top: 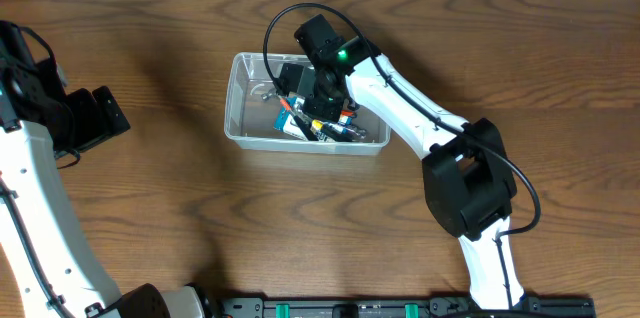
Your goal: Pack container
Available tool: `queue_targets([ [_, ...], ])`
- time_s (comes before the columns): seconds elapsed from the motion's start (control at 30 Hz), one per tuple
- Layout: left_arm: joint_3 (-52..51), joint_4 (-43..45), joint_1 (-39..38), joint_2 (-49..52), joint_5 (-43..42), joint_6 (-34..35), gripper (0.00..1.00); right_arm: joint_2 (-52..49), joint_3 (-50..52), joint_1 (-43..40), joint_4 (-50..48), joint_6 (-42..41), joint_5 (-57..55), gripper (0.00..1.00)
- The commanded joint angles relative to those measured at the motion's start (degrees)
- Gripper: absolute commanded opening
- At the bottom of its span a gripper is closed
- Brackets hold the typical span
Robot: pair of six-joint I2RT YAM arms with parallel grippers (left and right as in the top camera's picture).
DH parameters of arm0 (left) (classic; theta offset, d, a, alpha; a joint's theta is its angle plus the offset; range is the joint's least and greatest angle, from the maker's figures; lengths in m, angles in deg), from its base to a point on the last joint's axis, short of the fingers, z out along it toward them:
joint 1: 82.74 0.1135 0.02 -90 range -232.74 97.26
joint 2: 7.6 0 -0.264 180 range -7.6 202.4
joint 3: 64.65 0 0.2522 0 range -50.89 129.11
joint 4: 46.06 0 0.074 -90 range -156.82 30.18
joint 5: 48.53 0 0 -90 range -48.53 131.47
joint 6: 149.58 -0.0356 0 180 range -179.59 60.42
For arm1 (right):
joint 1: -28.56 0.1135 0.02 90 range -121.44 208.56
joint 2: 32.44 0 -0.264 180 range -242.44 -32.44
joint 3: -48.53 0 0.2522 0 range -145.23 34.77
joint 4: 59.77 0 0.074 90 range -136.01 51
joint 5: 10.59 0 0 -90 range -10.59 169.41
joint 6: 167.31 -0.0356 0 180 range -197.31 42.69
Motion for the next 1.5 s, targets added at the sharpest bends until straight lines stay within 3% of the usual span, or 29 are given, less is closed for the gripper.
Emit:
queue_targets([
  [0.0,-0.31,-0.13,0.17,0.04,0.22,0.66,0.98,1.81,-1.16,-0.55,-0.04,-0.04,0.2,0.39],
  [0.27,-0.31,4.57,-8.52,-0.11,0.22,-2.12,0.98,10.73,-5.77,-5.73,-7.87,-8.76,-4.11,0.44],
  [0.33,-0.31,8.07,-13.51,-0.02,0.22,-4.37,0.98,13.22,-6.05,-9.55,-12.28,-15.19,-4.55,0.61],
  [0.43,-0.31,14.43,-21.99,0.76,0.24,-11.67,0.98,15.23,-6.08,-16.5,-15.93,-26.27,-5.33,0.65],
  [0.47,-0.31,16.22,-24.46,1.18,0.26,-14.67,0.98,15.34,-6.08,-19.19,-16.04,-29.62,-5.33,0.72],
  [0.53,-0.31,21.24,-29.9,2.45,0.24,-21.49,0.98,15.32,-6.08,-24.83,-15.43,-34.21,-3.87,0.94],
  [0.6,-0.31,25.64,-32.39,3.45,0.24,-25.03,0.98,15.32,-6.08,-28.11,-15.06,-34.27,-2.69,0.99],
  [0.67,-0.31,31.15,-33.7,4.55,0.26,-27.91,0.98,15.45,-6.08,-31.39,-15.41,-34.21,-2.75,0.99],
  [0.8,-0.31,40.92,-33.62,6.49,0.81,-27.47,0.98,15.5,-6.08,-38.23,-14.75,-34.51,-2.73,0.99],
  [1.07,-2.25,36.94,-33.81,2.01,6.93,-19.96,0.98,18.08,-6.03,-46.42,-0.98,-39.69,-6.64,0.99],
  [1.27,-16.35,42.62,-33.79,-11.5,6.97,-19.08,0.98,27.5,1.68,-48.85,1.66,-40.7,-6.67,0.99],
  [1.47,-33.05,46.75,-33.79,-29.64,6.93,-12.59,0.98,46.58,22.23,-47.23,-3.82,-40.37,-6.84,0.99],
])
